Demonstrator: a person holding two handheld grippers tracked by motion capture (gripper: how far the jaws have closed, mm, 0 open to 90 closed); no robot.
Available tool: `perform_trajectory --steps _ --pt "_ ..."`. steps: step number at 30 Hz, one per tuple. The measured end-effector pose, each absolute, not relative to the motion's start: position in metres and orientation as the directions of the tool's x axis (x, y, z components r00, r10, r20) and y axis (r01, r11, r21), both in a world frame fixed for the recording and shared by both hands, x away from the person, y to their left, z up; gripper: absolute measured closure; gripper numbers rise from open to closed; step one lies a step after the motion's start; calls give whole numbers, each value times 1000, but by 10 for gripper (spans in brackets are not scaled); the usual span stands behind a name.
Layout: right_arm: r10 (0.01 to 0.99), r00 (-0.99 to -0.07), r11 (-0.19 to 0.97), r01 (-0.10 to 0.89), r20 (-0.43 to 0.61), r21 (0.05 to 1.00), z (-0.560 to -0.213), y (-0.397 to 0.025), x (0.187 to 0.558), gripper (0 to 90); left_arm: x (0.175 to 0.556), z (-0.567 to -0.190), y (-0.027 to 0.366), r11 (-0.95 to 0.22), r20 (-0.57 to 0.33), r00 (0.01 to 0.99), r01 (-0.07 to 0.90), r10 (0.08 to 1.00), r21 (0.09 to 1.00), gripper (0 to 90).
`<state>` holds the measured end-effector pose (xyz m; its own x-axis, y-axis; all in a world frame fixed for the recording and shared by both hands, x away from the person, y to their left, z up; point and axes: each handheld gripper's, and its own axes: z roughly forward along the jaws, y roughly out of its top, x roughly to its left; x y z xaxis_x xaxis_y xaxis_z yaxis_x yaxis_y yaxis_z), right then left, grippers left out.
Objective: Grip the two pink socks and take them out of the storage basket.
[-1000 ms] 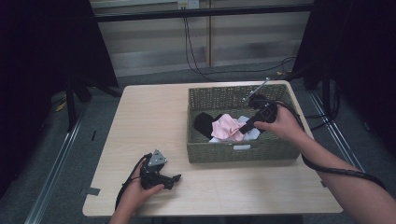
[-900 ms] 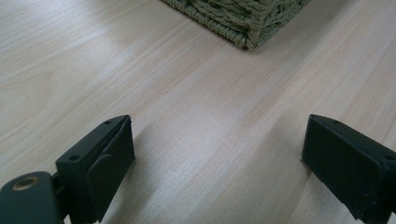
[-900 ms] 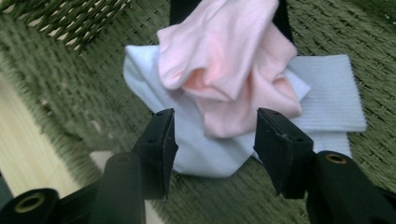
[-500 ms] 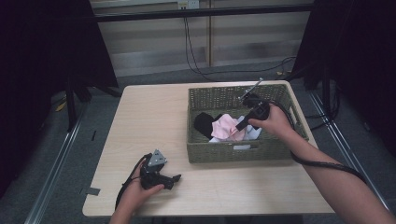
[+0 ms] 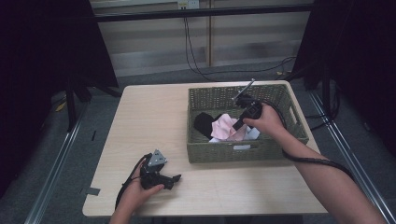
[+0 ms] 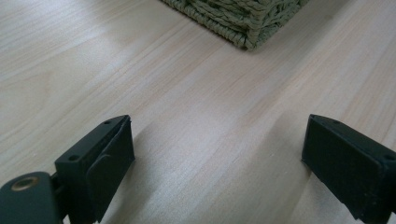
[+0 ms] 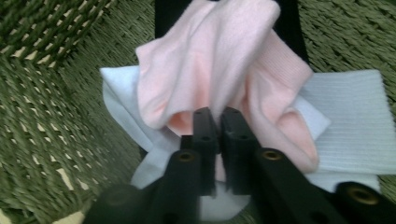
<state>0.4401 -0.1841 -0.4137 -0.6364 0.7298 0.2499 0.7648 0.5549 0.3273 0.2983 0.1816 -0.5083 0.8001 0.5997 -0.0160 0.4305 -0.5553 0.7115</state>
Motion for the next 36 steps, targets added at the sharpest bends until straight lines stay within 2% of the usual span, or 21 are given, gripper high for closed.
perform_trajectory --steps 4,15,36 --pt "731 -640 570 763 236 304 -409 -180 442 878 298 -508 182 -555 -17 800 431 599 711 85" --pt "716 -655 577 749 239 325 -368 -179 439 879 298 -508 182 -555 -18 802 429 597 713 85" --pt "677 -698 610 709 232 353 -313 -209 416 879 298 -508 182 -555 -17 801 429 598 712 85"
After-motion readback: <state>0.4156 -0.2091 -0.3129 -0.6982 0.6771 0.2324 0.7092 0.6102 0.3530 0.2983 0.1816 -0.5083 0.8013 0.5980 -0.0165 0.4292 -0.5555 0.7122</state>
